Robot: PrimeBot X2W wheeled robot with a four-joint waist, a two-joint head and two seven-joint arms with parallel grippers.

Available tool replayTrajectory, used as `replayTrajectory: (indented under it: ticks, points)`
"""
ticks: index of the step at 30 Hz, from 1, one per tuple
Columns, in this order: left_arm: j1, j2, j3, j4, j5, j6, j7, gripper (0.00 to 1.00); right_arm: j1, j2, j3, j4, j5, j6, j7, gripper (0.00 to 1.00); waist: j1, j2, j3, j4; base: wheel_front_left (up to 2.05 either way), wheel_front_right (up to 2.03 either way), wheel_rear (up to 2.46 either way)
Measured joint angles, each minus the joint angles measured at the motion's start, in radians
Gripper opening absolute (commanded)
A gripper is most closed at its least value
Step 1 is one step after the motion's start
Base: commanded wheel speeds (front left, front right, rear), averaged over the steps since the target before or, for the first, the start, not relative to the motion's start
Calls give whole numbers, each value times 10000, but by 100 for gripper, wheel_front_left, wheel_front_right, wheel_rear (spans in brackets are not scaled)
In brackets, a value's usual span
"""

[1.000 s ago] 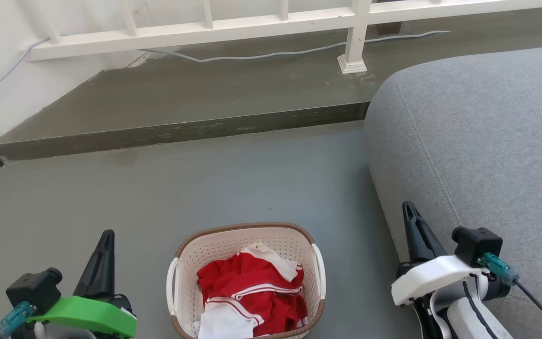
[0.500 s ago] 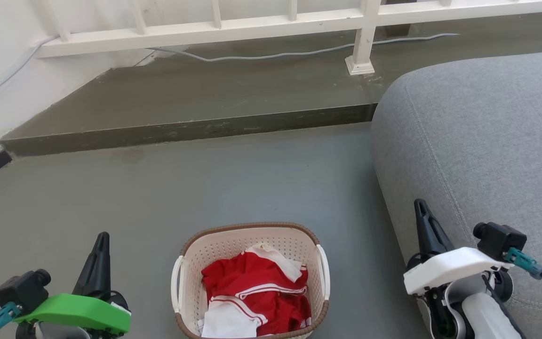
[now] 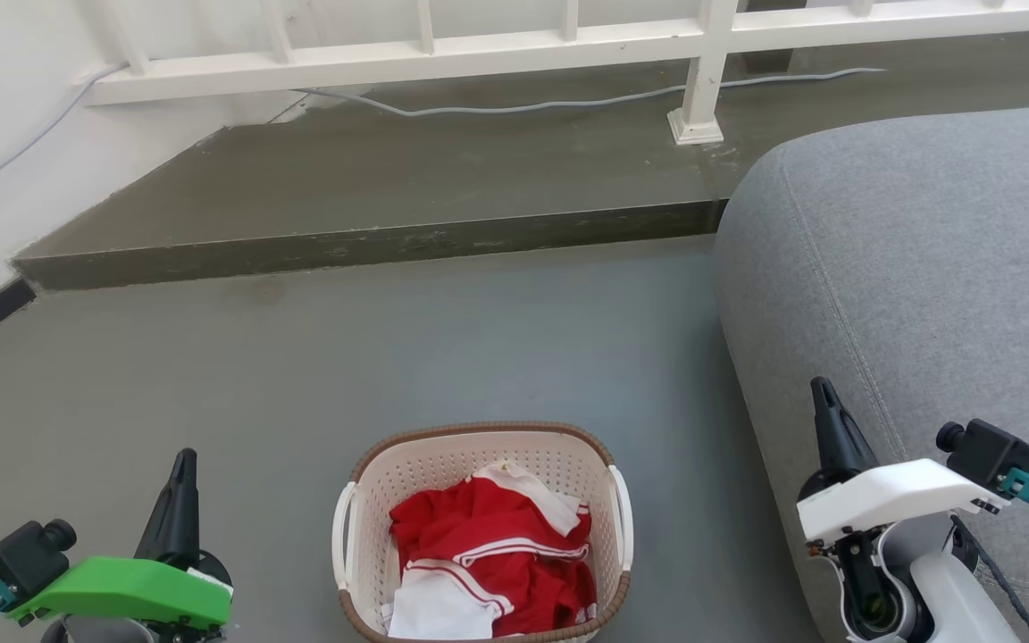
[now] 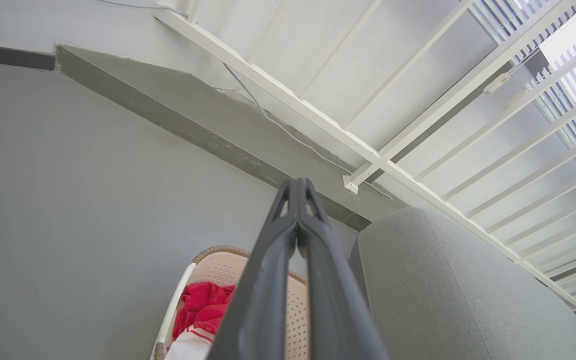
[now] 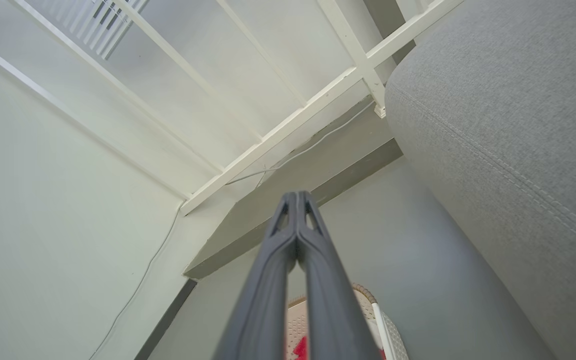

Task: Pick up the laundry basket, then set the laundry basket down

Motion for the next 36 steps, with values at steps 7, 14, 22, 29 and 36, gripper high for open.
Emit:
replayTrajectory:
  ticks: [7,14,22,29,36]
  points:
    - [-14,-88,134,67,-683,0,228,0,-2,-23,-267,8,928,174,209,0,0,0,-9,78,0,0,0]
    - [-25,-196,320,119,-1333,0,453,0,-5,-38,-514,27,1802,293,439,0,0,0,-19,156,0,0,0]
    - [-110,-278,460,182,-2113,0,738,0,-14,-75,-800,69,2838,454,708,0,0,0,-31,244,0,0,0]
    - [-126,-318,631,259,-2725,0,926,0,-36,-86,-1014,109,3586,568,878,0,0,0,-39,310,0,0,0]
    - [-158,-412,752,372,-3425,0,1187,0,-43,-107,-1277,151,4464,765,1089,0,0,0,-50,388,0,0,0]
